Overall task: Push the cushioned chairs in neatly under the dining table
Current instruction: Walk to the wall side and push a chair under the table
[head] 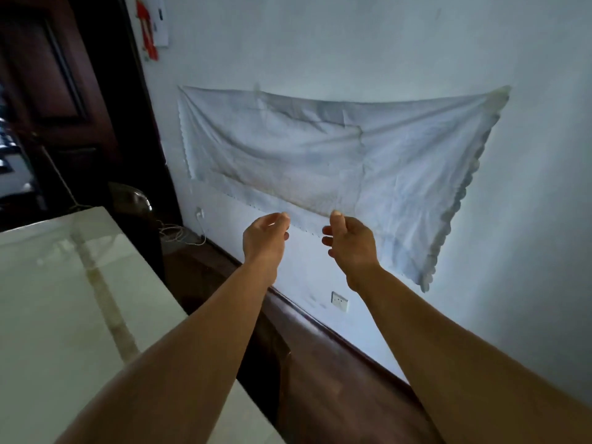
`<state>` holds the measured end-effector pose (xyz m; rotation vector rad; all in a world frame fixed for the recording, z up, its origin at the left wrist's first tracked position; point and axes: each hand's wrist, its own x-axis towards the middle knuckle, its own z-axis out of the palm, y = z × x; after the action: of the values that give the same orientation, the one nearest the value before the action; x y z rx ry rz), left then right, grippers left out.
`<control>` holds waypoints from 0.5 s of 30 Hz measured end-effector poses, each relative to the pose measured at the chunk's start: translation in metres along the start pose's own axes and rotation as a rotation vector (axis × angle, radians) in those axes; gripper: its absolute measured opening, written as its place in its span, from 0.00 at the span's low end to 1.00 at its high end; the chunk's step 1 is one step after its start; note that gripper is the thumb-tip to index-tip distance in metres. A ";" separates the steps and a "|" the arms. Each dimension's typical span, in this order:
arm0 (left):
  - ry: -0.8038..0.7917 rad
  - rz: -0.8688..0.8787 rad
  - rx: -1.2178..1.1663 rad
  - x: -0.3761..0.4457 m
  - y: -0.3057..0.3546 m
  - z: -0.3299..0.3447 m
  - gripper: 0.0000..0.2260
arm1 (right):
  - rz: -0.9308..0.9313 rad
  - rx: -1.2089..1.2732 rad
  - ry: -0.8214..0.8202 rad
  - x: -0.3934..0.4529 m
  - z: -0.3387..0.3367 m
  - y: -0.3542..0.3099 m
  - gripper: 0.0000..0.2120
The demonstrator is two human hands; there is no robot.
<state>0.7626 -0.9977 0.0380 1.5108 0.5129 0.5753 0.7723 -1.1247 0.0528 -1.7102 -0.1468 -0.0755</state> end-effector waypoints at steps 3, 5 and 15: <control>0.091 0.009 -0.004 0.030 0.000 0.035 0.08 | -0.070 -0.012 -0.077 0.054 -0.009 0.009 0.15; 0.133 0.031 0.010 0.048 0.002 0.057 0.06 | -0.131 -0.051 -0.129 0.088 -0.017 0.010 0.17; 0.383 -0.017 -0.041 0.127 0.007 0.120 0.07 | -0.129 0.008 -0.330 0.231 -0.015 0.026 0.19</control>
<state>0.9370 -1.0091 0.0506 1.3596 0.8017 0.8631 1.0054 -1.1306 0.0608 -1.6943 -0.5025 0.1128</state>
